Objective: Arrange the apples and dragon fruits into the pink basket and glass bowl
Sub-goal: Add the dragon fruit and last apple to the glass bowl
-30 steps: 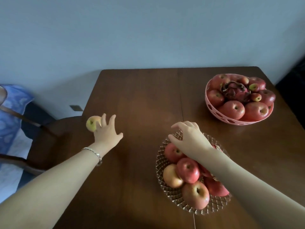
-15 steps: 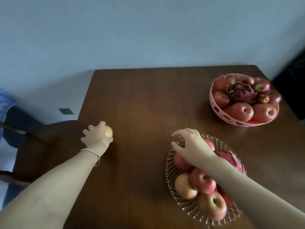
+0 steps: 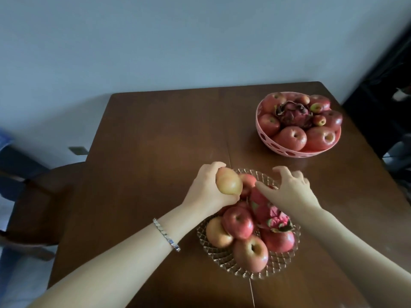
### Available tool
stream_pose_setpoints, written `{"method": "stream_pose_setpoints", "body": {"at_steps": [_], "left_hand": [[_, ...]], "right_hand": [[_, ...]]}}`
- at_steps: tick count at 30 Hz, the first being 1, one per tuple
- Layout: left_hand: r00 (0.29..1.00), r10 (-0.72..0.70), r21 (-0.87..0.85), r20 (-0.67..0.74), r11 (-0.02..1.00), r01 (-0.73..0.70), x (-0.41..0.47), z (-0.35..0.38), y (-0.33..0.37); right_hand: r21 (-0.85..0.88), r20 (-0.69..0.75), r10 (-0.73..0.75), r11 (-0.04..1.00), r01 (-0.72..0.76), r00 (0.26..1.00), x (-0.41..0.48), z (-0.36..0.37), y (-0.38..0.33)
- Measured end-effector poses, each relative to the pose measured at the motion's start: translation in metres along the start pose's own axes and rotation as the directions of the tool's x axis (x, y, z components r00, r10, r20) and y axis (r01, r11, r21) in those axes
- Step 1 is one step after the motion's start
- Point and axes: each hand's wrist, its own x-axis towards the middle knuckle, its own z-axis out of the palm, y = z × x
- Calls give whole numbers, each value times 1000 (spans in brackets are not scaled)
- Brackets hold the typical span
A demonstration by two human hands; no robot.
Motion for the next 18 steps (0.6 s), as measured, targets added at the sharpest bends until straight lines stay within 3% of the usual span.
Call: {"method": "stream_pose_setpoints", "body": {"at_steps": [2,4,7,10,15,18], "left_hand": [[1000,-11,34,21,999,10,2,15,6],[999,-11,90,42,996,7,3,24,10],[997,-44,159,62,987,33,10,30,16],[990,-78,215,121,975,50,16,28,14],[982,-48,341,185,940,-18,16,34,18],[968,-50,356,246,934,-42,18,35,22]], "right_hand": [[32,175,85,995,-92,981,2,2,14],[191,257,86,972,-138,962,2,7,20],[382,274,67,908,-173,959,2,10,29],[423,310,38,889,-174,950,3,10,33],[465,236,12,877,-124,972,-3,12,40],[573,219,29,805,-152,975,-11,16,45]]}}
